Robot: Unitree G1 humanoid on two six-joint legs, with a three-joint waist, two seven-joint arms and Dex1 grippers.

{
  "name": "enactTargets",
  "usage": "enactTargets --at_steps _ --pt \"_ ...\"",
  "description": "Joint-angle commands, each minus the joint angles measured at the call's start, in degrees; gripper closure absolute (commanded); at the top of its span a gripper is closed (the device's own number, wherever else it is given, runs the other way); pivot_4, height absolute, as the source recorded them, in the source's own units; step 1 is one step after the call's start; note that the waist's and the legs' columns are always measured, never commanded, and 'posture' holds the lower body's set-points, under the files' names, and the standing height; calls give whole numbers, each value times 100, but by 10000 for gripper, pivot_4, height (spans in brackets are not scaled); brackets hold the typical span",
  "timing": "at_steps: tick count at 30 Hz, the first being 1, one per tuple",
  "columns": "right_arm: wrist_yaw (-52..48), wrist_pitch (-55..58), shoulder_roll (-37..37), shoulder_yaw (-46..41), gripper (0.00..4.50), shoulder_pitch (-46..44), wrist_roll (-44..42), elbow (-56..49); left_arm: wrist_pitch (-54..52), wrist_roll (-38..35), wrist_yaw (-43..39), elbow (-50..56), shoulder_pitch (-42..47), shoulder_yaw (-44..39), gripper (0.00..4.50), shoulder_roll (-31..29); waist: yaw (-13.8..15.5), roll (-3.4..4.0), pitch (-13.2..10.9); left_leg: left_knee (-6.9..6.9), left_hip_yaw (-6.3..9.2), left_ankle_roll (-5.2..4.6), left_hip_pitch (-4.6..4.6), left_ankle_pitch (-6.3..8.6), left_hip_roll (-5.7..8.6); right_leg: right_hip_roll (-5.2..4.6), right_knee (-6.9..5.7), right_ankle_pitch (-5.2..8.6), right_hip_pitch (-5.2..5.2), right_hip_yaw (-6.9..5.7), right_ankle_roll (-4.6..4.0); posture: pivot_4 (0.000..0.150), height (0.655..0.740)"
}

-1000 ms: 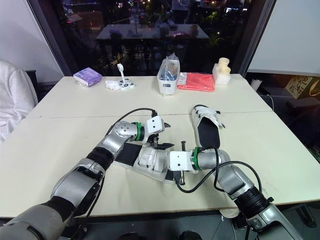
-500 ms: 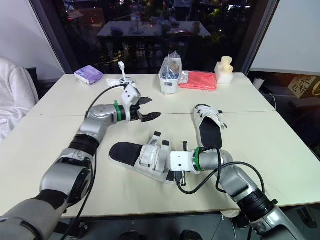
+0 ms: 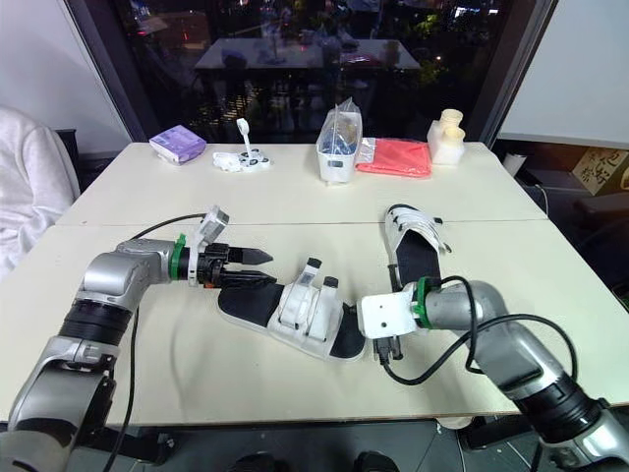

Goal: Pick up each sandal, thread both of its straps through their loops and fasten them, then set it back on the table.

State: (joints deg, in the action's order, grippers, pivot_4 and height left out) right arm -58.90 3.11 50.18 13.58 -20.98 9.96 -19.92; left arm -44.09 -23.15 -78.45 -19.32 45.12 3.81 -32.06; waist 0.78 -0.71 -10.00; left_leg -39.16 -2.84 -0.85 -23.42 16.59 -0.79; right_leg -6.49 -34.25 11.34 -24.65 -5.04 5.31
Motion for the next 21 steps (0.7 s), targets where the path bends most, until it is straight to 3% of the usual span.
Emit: enactTargets --at_steps 1,6,11,21 --pt "-72 176 216 -464 45000 125 -231 -401 -780 -460 224 -40 142 -307 215 63 -6 -1 0 0 -1 0 0 0 1 0 0 0 0 0 0 1500 7400" --pt "-56 409 418 -795 45000 349 -325 -661 -1985 -945 588 0 -44 -511 215 77 -18 -1 -1 0 -1 0 1 0 6 0 -3 -1 0 0 4 1500 7400" --pt "-33 669 490 -1032 45000 563 -412 -927 -2518 -1169 774 378 -492 -371 215 31 -12 -1 -1 1 0 0 3 0 1 0 -6 1 0 1 6 1500 7400" --pt "1 849 523 -1081 45000 566 -426 -1022 -2786 -1272 1166 81 -400 -127 215 509 31 -1 -1 -4 6 0 2 -1 11 -11 -5 4 6 1 -2 1500 7400"
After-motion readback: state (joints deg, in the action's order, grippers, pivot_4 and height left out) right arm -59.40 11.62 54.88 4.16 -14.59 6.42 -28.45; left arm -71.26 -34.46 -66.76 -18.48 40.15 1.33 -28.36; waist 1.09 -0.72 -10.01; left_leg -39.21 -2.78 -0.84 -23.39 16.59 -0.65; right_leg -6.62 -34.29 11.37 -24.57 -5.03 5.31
